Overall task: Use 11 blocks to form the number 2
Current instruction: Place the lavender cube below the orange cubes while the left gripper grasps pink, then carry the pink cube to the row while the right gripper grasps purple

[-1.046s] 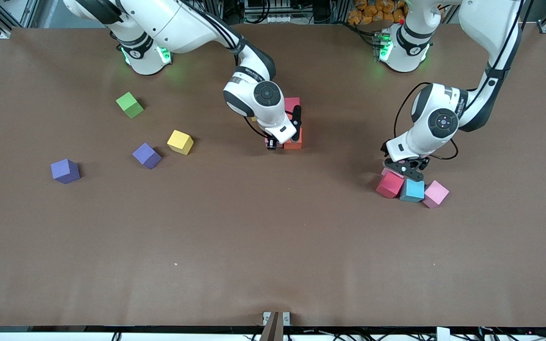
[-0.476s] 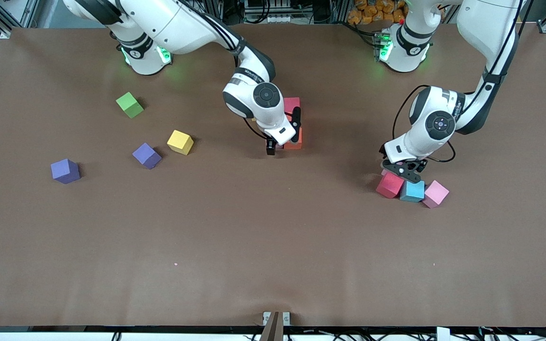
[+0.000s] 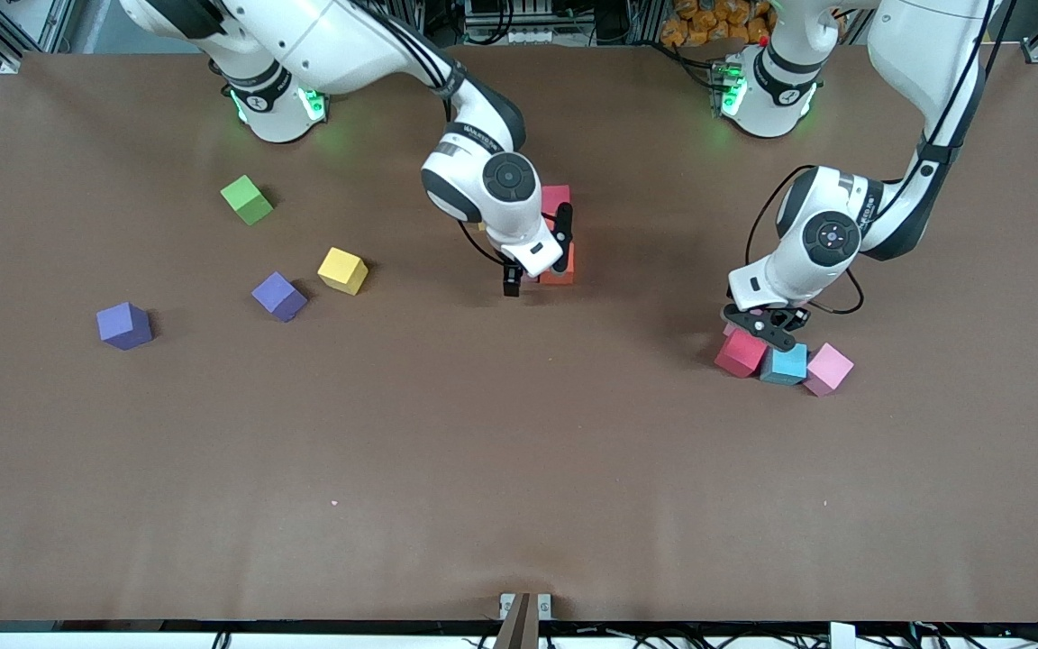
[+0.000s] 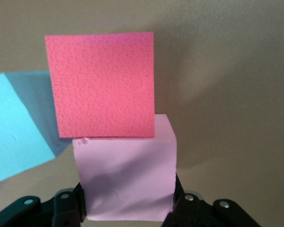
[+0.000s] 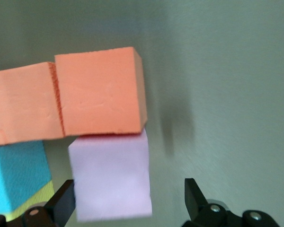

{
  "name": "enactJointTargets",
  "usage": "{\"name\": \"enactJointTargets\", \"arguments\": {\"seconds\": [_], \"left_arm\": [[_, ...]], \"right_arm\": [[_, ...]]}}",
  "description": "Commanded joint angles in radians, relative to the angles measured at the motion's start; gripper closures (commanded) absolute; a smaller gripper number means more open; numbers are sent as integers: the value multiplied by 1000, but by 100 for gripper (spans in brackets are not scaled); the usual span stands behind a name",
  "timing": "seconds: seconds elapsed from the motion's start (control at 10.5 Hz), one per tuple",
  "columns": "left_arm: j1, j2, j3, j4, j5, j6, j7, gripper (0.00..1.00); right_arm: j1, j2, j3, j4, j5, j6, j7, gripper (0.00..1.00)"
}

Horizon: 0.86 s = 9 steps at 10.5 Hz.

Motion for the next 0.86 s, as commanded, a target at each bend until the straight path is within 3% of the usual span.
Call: {"name": "enactJointTargets", "arguments": {"seconds": [0.0, 0.38, 0.57, 0.76], "left_arm": [[-5, -43, -1, 7, 20, -2, 30, 69], [-42, -86, -91, 36, 2, -45, -30, 73], [-57, -69, -165, 93, -73, -68, -112, 74], [-123, -40, -186, 169, -134, -128, -224, 74]], "right_arm": [[-57, -116, 31, -24, 61, -105, 5, 0], [-219, -234, 31, -24, 98, -273, 2, 0], [-396, -253, 28, -26, 103, -318, 4, 0], [-558, -247, 27, -35, 103, -311, 2, 0]]}}
